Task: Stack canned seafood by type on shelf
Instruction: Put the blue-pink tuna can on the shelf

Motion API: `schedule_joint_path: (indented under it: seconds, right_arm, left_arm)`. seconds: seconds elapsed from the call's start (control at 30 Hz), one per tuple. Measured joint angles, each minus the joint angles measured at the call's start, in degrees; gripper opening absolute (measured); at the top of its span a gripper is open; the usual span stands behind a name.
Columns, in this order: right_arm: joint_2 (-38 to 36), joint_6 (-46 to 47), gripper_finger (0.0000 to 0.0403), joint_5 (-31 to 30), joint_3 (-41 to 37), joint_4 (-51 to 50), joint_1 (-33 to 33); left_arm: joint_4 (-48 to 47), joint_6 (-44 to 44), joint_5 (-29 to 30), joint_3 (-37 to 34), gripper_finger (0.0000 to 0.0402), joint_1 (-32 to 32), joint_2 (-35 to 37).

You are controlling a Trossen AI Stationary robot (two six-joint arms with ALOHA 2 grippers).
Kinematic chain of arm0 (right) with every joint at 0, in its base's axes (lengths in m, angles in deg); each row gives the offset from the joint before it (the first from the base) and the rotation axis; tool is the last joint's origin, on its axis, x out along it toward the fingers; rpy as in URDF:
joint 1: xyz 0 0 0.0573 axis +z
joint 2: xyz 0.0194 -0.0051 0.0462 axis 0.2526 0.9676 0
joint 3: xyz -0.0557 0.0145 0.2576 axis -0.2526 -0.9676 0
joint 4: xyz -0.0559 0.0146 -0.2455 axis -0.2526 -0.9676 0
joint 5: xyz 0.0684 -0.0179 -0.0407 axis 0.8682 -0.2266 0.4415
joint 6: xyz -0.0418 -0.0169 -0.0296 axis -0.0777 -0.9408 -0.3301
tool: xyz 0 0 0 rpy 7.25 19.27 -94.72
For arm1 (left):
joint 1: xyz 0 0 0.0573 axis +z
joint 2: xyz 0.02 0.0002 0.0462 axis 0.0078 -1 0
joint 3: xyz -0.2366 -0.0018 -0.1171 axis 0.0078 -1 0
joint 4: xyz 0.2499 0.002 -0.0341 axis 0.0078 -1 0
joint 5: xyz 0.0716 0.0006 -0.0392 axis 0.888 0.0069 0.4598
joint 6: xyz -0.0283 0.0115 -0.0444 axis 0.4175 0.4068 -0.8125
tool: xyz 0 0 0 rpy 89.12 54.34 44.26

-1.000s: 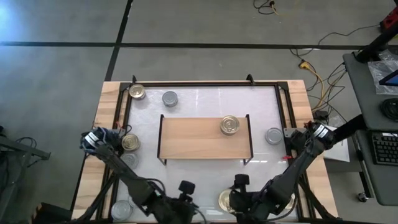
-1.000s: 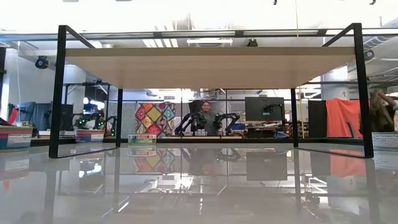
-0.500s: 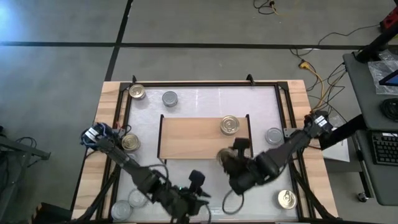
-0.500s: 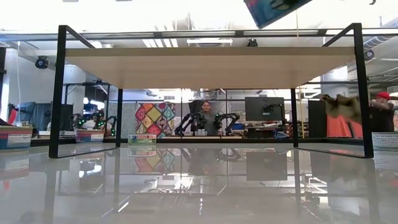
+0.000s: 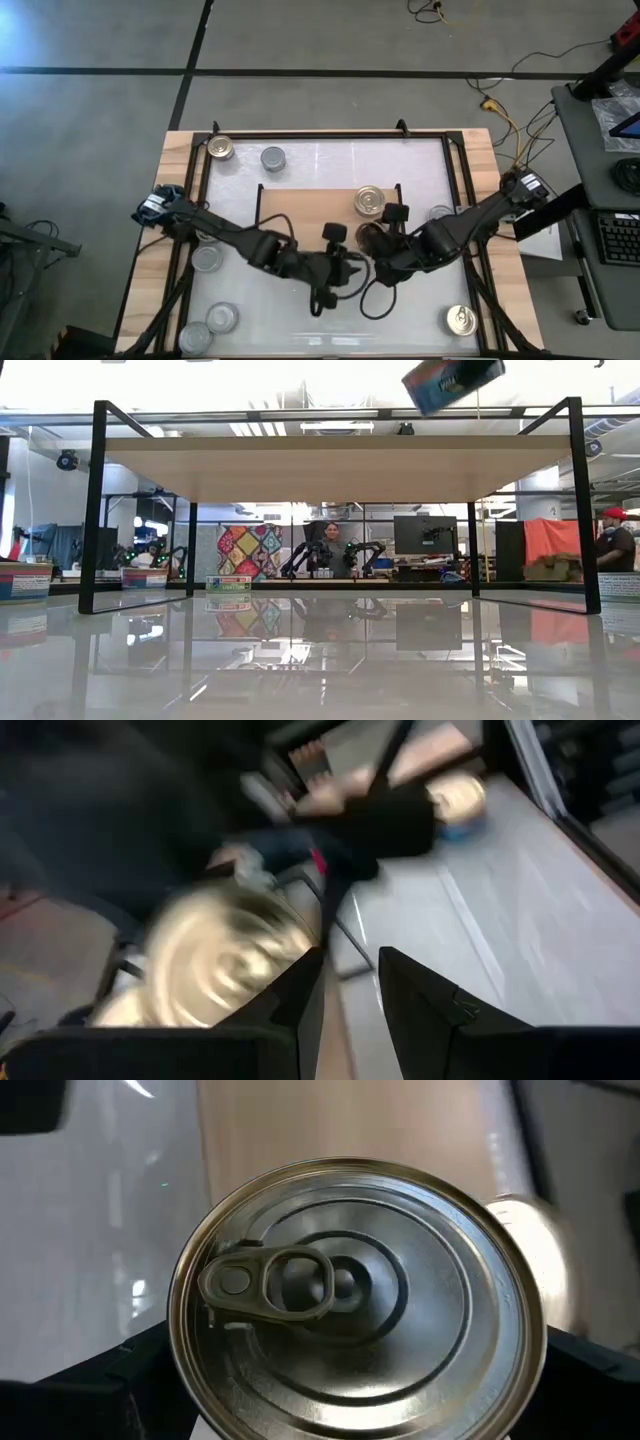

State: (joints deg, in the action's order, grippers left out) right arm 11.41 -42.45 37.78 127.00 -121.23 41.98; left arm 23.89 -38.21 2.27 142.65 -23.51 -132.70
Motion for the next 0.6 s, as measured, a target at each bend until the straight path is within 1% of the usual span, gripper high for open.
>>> schedule_joint_path:
  seconds: [0.07,0.13,0.33,0.47,0.6]
  right_arm:
    - [0.2,-0.8,0.0377,1.6,-1.8,1.7,-0.8]
    - [0.1,-1.0,0.0377,2.1,-3.2,2.6,-1.6]
    - [-0.1,-0.8,0.0377,2.7,-4.6,2.6,-2.6]
    - [0.1,-1.3,0.0378,4.2,-4.6,4.6,-2.9]
    - [0.2,-1.2,0.039,4.5,-4.7,4.7,-3.6]
  left_arm:
    - [4.0,-0.7,0.6,0.0,0.0084,1.0,0.0]
    - [5.4,-1.1,1.1,-0.1,0.0084,1.6,0.0]
    - [5.7,-1.6,-0.3,-1.1,0.0084,3.2,-0.1]
    - [10.0,-3.1,-1.6,-4.5,0.0084,4.7,-0.1]
    - [12.5,-3.3,-1.6,-6.7,0.0084,5.5,-0.1]
